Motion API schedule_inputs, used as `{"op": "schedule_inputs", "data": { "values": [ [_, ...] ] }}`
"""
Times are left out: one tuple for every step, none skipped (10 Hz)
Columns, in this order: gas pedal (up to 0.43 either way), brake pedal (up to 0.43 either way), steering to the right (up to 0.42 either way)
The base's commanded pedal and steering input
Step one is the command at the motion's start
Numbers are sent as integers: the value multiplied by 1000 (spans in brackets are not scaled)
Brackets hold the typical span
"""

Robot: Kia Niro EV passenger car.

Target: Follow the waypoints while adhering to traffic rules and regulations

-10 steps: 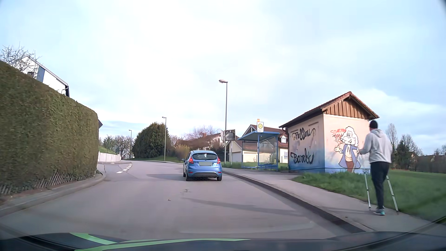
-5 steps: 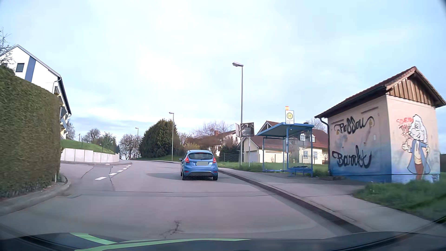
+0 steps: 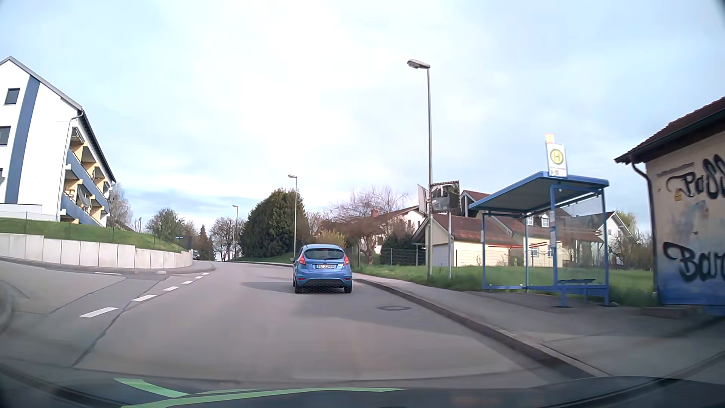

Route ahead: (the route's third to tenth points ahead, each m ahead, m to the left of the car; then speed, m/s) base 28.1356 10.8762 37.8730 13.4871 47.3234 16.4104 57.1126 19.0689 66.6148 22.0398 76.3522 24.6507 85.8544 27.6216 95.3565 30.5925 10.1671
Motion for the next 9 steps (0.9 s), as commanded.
{"op": "schedule_inputs", "data": {
  "values": [
    [248,0,-53],
    [260,0,-53],
    [260,0,-54],
    [260,0,-54],
    [260,0,-51],
    [260,0,-50],
    [260,0,-49],
    [260,0,-48],
    [260,0,-48]
  ]
}}
